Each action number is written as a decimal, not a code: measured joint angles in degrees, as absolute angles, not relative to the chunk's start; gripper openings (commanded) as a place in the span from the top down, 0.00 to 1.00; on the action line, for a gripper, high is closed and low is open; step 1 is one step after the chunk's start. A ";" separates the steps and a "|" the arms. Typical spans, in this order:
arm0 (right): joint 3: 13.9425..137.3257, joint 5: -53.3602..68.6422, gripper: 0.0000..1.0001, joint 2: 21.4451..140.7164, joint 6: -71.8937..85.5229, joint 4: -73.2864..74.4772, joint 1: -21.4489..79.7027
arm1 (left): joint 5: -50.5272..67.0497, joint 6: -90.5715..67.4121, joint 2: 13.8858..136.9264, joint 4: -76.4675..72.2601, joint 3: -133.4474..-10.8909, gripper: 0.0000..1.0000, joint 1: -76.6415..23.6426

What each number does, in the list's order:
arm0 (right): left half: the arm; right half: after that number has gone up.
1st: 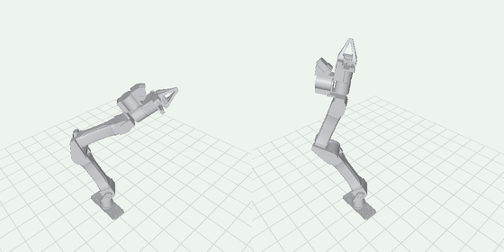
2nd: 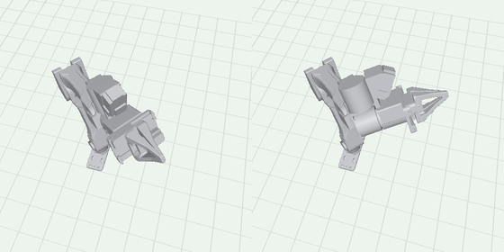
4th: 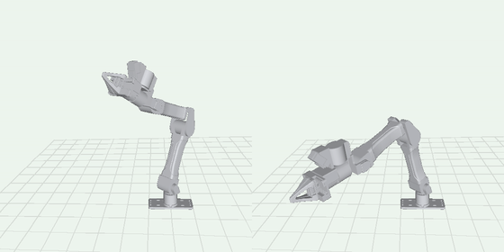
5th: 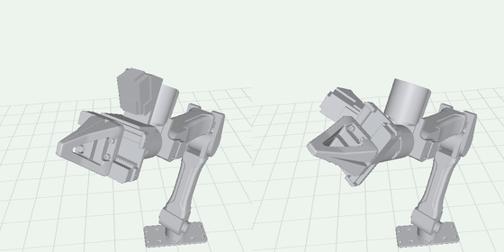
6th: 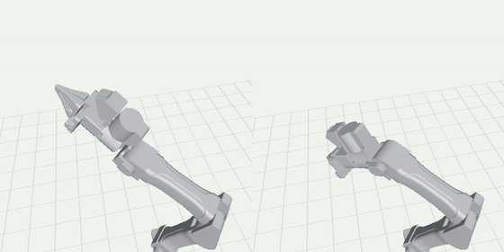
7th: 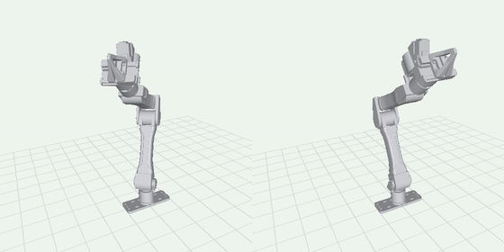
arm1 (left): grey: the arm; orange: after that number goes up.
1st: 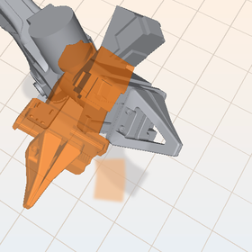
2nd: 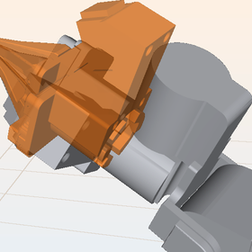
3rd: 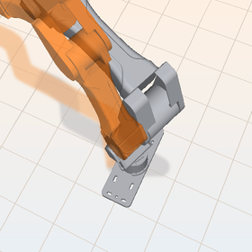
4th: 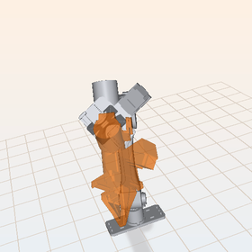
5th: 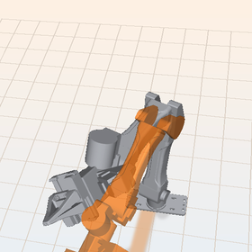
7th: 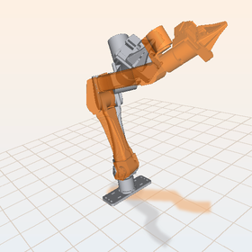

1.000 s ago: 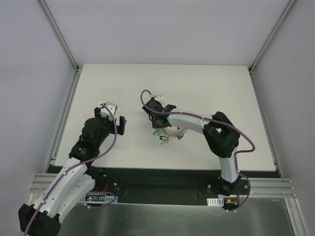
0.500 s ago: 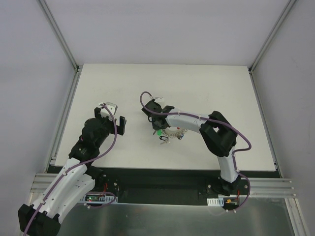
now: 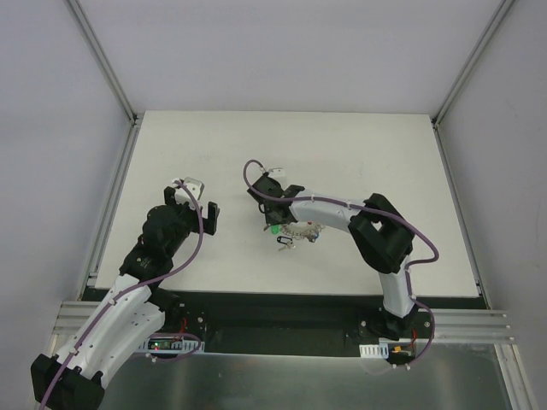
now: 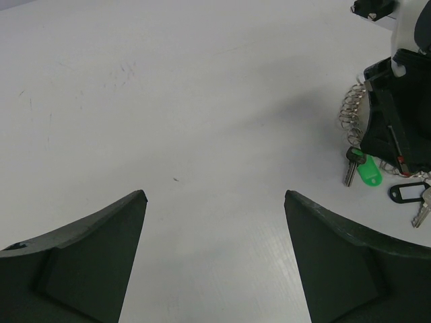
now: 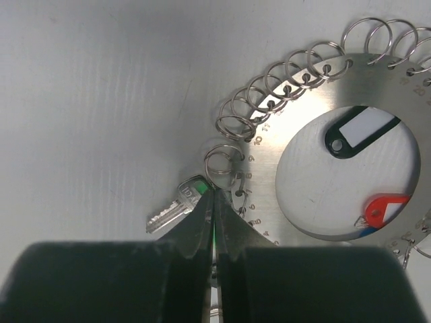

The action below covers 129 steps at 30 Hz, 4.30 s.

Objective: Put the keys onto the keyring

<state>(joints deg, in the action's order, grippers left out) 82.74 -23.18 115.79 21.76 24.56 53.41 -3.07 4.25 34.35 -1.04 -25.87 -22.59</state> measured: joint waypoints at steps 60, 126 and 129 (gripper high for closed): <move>75.72 -14.61 0.44 112.16 17.54 21.98 62.74 | -5.15 -6.98 26.65 1.93 -23.03 0.13 -22.59; 82.28 21.63 0.99 89.14 -17.82 41.95 40.80 | 25.17 -3.36 57.34 -24.97 -24.75 0.25 -29.91; 82.28 22.20 0.99 88.71 -18.92 43.16 40.75 | 25.12 -3.36 58.74 -29.28 -24.14 0.29 -32.82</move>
<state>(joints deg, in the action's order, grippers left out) 82.28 22.20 88.71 -18.92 43.16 40.75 25.12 -3.36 58.74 -29.28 -24.14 -32.82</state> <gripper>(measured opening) 0.014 0.743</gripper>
